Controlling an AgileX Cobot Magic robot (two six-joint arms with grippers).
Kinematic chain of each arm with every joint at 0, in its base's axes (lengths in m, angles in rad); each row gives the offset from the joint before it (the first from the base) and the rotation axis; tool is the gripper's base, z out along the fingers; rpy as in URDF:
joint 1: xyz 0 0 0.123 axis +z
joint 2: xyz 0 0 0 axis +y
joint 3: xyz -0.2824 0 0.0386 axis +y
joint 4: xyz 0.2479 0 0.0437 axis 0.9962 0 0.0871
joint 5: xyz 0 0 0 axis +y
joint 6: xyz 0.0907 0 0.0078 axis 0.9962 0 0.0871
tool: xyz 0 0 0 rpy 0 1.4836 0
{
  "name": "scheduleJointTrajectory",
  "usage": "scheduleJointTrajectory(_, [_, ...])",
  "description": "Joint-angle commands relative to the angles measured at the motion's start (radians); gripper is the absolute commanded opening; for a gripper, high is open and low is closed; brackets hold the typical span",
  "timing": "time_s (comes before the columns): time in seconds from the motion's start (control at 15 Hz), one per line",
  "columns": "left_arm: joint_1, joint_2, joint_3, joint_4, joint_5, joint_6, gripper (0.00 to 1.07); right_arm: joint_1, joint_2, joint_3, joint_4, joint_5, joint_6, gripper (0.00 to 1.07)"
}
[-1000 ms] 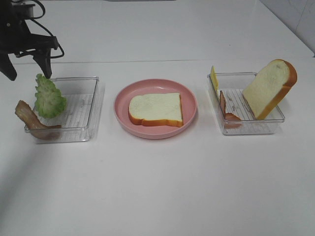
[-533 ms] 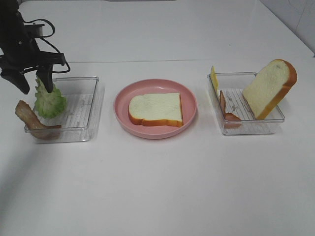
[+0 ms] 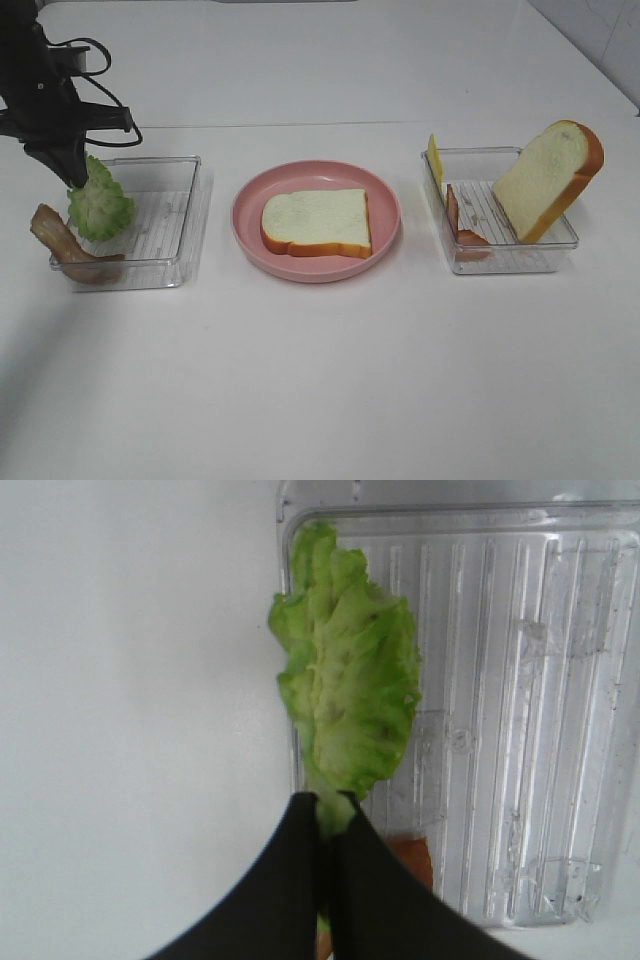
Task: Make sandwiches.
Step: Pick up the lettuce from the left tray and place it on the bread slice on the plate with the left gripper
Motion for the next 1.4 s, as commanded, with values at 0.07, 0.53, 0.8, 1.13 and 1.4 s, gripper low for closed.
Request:
scheduleJointTrajectory(0.07, [-0.005, -0.004, -0.032, -0.022, 0.054, 0.020, 0.00, -0.004, -0.006, 0.002, 0.006, -0.005, -0.007, 0.78])
scheduleJointTrajectory(0.53, [-0.009, -0.083, -0.191, -0.456, 0.047, 0.156, 0.00, -0.004, -0.006, 0.002, 0.006, -0.005, -0.007, 0.78])
scheduleJointTrajectory(0.8, [-0.074, -0.051, -0.189, -0.694, -0.008, 0.267, 0.00, -0.004, -0.006, 0.002, 0.006, -0.005, -0.007, 0.78])
scheduleJointTrajectory(1.13, [-0.243, 0.045, -0.189, -0.816, -0.143, 0.275, 0.00, -0.004, -0.006, 0.002, 0.006, -0.005, -0.007, 0.78])
scheduleJointTrajectory(1.4, [-0.321, 0.127, -0.189, -0.868, -0.180, 0.275, 0.00, -0.004, -0.006, 0.002, 0.006, -0.005, -0.007, 0.78])
